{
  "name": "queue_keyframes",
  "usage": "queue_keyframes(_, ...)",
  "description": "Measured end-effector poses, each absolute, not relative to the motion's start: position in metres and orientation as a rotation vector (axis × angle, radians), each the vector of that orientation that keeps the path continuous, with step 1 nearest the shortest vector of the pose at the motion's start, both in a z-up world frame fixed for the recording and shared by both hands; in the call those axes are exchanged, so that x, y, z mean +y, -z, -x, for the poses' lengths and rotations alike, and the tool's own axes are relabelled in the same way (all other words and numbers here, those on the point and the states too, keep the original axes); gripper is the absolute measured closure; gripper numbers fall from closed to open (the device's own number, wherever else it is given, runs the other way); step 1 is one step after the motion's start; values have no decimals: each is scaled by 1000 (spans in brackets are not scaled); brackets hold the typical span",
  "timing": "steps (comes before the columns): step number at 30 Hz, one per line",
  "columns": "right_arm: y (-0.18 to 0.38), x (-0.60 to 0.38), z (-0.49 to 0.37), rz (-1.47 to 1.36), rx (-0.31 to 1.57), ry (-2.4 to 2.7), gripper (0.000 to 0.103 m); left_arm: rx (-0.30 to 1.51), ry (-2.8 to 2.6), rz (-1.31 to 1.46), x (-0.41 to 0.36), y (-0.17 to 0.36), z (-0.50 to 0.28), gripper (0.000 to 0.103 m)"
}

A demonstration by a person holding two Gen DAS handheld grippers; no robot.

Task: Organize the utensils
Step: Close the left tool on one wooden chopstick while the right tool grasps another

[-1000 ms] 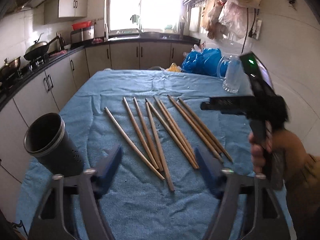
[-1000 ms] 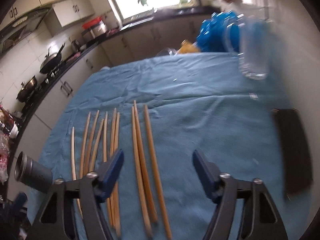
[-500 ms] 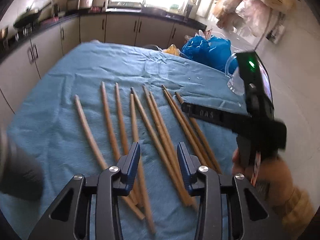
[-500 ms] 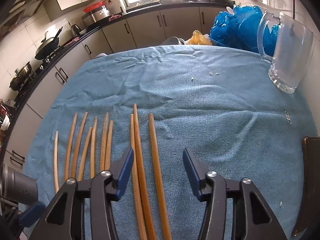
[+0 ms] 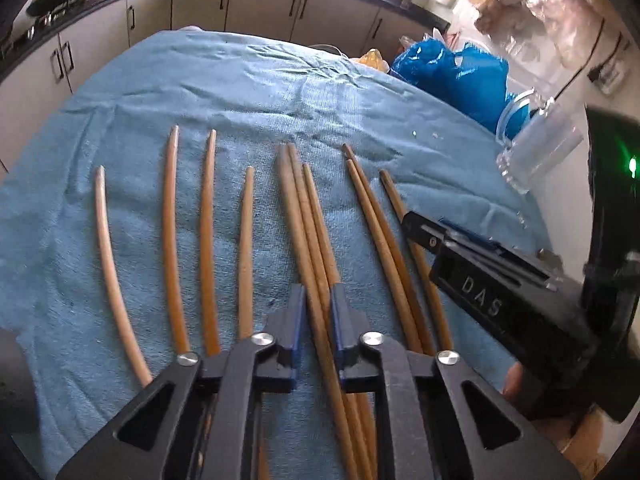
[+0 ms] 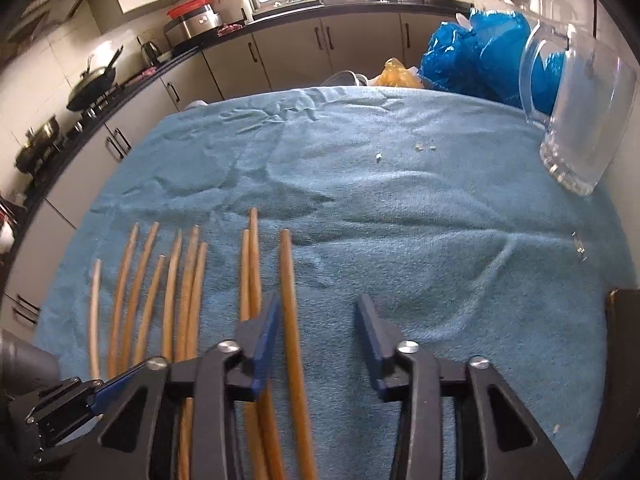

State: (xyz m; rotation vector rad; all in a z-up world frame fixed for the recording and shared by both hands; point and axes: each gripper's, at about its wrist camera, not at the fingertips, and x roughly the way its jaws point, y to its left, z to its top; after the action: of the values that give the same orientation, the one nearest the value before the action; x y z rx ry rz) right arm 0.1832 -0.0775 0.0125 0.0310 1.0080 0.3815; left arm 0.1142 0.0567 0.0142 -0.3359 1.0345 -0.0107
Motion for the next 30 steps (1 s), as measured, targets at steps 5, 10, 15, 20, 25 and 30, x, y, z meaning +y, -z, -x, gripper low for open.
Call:
queue_keyframes(5,-14,-77,-181,-23,1032,-410,97,1039,28,339,55,-14,-103,97)
queue_keyframes(10,-13,-92,-167,-47,1061,-391,97,1062,69,380,58,-14,-83,97)
queue_keyframes(15,-12,-122,-142,-113,1103,-370,97,1093,106,401,63,-16,-46,97)
queue_keyframes(20,-13,-151,-101,-160,1155,-361,97,1182,158,406,60,-10,4,98)
queue_keyframes(25,-14,-172,-50,-178,1208,-369,97,1218,244,326,43,-14,46,97)
queue_keyframes(30,-14,-184,-13,-166,1244,-351,96,1202,304,257,34,-21,62,97)
